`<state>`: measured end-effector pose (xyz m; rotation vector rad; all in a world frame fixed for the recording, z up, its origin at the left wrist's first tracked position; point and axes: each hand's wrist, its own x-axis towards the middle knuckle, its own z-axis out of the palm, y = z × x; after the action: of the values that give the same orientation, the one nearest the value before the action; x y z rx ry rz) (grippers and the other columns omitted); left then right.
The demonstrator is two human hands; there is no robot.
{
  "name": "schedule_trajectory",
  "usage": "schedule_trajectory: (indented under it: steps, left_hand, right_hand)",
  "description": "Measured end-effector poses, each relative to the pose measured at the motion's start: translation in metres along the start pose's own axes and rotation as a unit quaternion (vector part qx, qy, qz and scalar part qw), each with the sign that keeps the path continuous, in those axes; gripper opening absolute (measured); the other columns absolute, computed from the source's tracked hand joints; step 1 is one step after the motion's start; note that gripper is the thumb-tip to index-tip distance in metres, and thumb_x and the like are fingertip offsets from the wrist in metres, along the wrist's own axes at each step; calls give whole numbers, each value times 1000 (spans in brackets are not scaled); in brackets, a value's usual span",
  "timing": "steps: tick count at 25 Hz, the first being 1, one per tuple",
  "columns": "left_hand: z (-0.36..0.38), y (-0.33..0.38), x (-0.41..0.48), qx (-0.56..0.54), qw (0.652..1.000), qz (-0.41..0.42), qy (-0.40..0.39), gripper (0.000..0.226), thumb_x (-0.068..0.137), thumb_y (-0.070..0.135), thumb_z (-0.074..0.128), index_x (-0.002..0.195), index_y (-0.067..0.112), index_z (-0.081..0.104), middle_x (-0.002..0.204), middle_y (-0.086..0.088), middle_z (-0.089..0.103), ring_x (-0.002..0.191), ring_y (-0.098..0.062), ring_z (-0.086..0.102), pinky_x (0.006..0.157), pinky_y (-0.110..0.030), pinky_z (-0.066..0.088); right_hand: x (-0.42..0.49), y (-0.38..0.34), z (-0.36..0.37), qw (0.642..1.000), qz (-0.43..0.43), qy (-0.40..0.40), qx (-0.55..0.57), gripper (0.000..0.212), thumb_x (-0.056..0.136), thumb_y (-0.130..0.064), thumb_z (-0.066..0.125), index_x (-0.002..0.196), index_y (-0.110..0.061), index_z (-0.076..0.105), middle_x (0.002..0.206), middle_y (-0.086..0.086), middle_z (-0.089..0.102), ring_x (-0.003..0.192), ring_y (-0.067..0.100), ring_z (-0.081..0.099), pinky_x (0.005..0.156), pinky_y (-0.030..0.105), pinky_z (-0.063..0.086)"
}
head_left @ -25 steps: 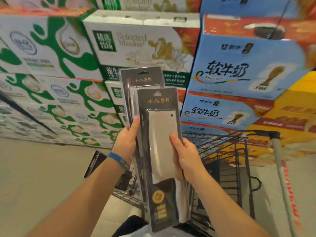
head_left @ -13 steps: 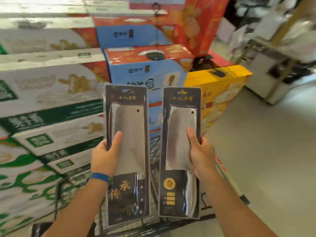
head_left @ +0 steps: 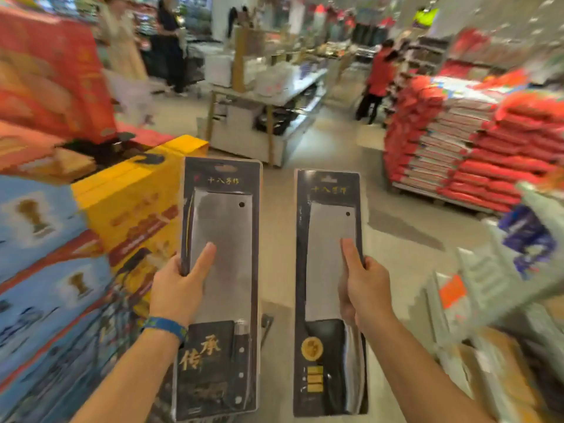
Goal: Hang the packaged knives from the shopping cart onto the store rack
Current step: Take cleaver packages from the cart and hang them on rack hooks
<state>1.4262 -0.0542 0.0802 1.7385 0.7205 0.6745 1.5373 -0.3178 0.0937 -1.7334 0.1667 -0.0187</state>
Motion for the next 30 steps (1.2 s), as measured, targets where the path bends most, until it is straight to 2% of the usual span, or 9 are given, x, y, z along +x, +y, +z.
schedule_trajectory:
  steps: [6,8,10,12,15,19,22,25,30]
  left_hand:
    - [210,81,-33,-15,986,59,-157,70,75,75,58,77,5,61,69,-15,66,64,-32,63,57,-38,49]
    - [292,113,-58,-43,973,81,-211,75,73,76,60,81,1,62,74,-18,68,68,-35,66,60,-42,54]
    - [362,147,-83,-62,959,98,-258,74,73,76,62,82,4,64,78,-16,71,72,-34,69,65,-48,59]
    - [425,177,-111,-69,941,123,-306,77,66,85,57,81,10,66,75,-10,71,72,-31,69,62,-45,58]
    - [505,212,-145,-82,913,134,-375,88,59,91,54,86,8,67,78,-13,71,73,-31,69,66,-48,57]
    - [596,259,-181,-108,867,162,-458,71,60,90,52,76,22,66,68,19,70,57,1,66,47,-18,47]
    - [666,299,-212,-142,818,189,-524,61,67,81,56,79,22,69,73,21,72,61,1,67,45,-14,46]
    - [727,335,-244,-179,761,218,-584,53,72,76,59,86,26,72,76,19,73,69,0,69,50,-10,48]
    - [799,372,-309,-188,675,219,-679,58,68,84,59,82,28,70,75,11,73,74,-3,68,69,-33,54]
  right_hand:
    - [73,12,-188,986,-36,161,12,56,77,-76,62,82,-21,72,83,-17,78,73,-3,71,58,10,51]
    - [103,13,-264,974,-45,221,3,56,82,-73,64,85,-19,75,96,-14,78,85,3,72,71,18,56]
    - [125,15,-332,963,-42,267,-5,59,85,-71,63,82,-14,75,83,-9,78,79,9,72,71,26,57]
    - [139,17,-396,946,-40,322,-6,64,82,-75,61,74,-12,72,68,-10,74,65,1,68,63,19,53]
    - [152,16,-471,922,-30,386,9,58,86,-69,64,78,-13,75,72,-10,76,65,3,70,63,30,53]
    - [165,9,-540,888,-30,458,8,57,86,-68,64,77,-12,75,72,-5,77,69,10,73,62,33,54]
    - [169,-3,-583,843,-47,535,-16,73,83,-73,63,67,-3,60,63,9,65,60,16,59,63,42,49]
    - [164,-20,-620,783,-45,620,-27,73,80,-77,61,64,-7,52,56,10,49,52,11,44,56,35,39]
    - [142,-27,-659,672,-33,739,-32,63,86,-69,64,57,-17,45,44,-11,45,39,4,39,38,17,30]
